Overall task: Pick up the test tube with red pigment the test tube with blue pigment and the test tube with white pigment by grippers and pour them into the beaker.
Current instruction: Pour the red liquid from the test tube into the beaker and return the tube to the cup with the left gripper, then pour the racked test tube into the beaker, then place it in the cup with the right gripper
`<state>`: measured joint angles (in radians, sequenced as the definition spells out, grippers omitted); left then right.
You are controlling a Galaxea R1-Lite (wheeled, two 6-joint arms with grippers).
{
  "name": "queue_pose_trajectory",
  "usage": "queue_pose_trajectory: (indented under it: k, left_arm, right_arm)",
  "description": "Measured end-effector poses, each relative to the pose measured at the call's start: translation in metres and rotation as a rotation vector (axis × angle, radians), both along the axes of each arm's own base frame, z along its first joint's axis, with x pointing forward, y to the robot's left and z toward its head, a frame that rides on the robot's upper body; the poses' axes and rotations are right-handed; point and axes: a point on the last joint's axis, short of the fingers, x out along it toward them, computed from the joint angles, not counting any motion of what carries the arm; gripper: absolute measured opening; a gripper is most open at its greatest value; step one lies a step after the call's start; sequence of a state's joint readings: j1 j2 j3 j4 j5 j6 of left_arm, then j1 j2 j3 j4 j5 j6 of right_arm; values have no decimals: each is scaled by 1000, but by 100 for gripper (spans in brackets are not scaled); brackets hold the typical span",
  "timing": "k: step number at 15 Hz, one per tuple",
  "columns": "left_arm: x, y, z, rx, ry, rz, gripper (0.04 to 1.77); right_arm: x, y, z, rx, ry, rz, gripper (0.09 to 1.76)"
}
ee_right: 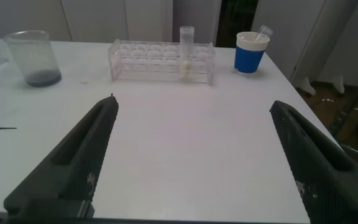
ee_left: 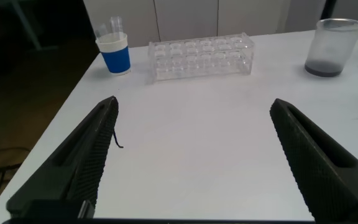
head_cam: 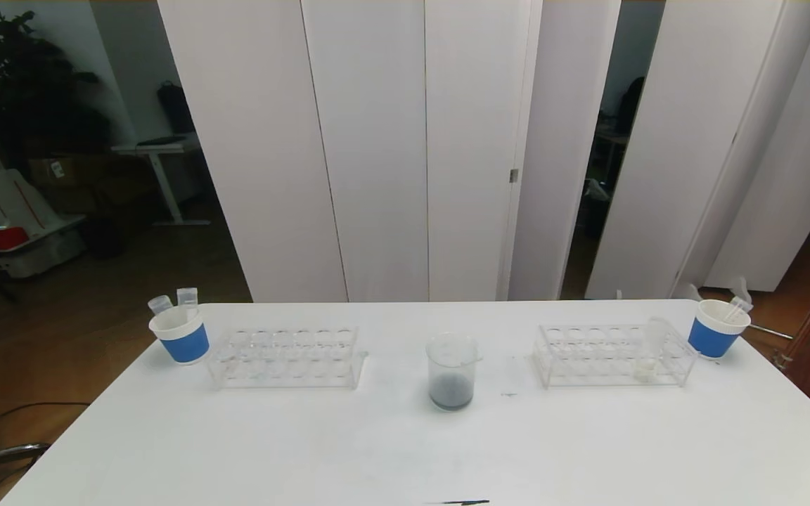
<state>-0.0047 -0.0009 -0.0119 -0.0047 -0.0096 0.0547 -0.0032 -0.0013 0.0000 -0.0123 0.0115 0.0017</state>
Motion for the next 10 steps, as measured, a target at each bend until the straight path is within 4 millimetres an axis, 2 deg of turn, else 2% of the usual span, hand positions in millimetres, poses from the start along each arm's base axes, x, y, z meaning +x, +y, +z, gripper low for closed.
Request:
queue_pose_trajectory:
  k: [10]
  left_arm:
    - [1, 0, -4, -20, 20, 7, 174]
  right_arm:
    - [0, 0, 0, 0, 0, 0, 175]
